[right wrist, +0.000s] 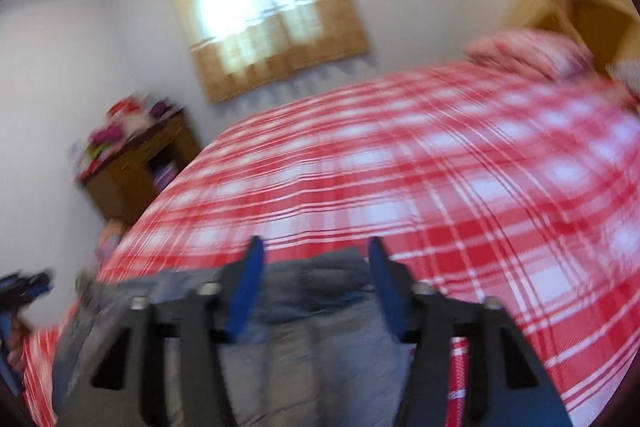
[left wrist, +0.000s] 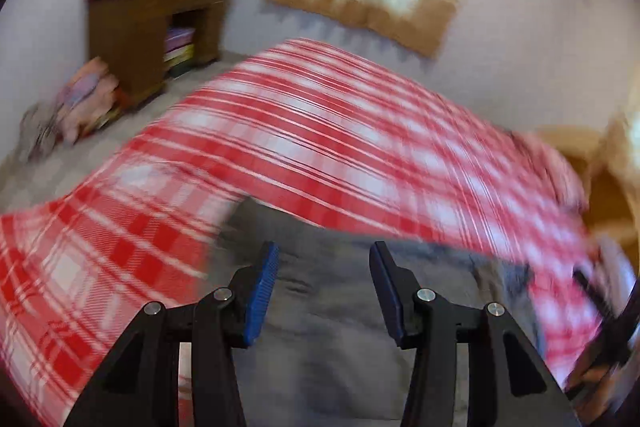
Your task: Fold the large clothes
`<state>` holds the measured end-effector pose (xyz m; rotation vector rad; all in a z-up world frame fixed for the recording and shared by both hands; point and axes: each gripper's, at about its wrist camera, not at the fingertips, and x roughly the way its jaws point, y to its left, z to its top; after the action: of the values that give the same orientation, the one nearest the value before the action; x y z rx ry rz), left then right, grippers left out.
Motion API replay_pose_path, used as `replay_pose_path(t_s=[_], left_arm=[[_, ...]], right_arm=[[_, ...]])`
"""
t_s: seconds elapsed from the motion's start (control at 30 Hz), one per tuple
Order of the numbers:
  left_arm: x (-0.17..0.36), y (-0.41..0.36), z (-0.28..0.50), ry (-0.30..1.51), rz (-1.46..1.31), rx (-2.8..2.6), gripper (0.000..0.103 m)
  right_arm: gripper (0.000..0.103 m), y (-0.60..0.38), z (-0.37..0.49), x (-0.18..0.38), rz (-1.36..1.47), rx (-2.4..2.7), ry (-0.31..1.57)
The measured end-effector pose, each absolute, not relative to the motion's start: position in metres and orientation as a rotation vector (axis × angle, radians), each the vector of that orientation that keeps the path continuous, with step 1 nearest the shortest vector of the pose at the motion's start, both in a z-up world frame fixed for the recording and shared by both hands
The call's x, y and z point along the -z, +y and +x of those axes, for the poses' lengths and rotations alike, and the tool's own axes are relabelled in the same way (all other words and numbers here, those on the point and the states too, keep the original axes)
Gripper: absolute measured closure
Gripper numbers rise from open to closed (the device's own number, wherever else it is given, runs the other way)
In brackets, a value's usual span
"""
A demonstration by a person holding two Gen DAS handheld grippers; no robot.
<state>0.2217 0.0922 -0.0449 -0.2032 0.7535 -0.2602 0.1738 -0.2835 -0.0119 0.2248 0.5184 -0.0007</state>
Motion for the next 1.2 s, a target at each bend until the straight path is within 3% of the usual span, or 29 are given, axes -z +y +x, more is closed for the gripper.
replay_pose_path(t_s=[0.07, 0.33, 0.63, 1.2], left_arm=[[0.054, 0.060, 0.218, 0.764, -0.129, 0.297, 0.054], [0.091, -0.015, 0.231, 0.759, 0.094, 0.228, 0.054], [0.135, -0.004, 0.257, 0.822, 0.024, 0.173, 0.054], [0.169, -0.027, 0.263, 0.811, 0.136, 0.121, 0.052]], right_arm=[[0.076, -0.251, 0.178, 0.006, 0.146, -0.071, 0.545], [0.076, -0.171, 0.238, 0.065, 0.100, -0.196, 0.712], [0.079, -0.176, 0.262, 0.120, 0.140, -0.153, 0.787], [0.080, -0.172, 0.271, 0.135, 0.145, -0.145, 0.839]])
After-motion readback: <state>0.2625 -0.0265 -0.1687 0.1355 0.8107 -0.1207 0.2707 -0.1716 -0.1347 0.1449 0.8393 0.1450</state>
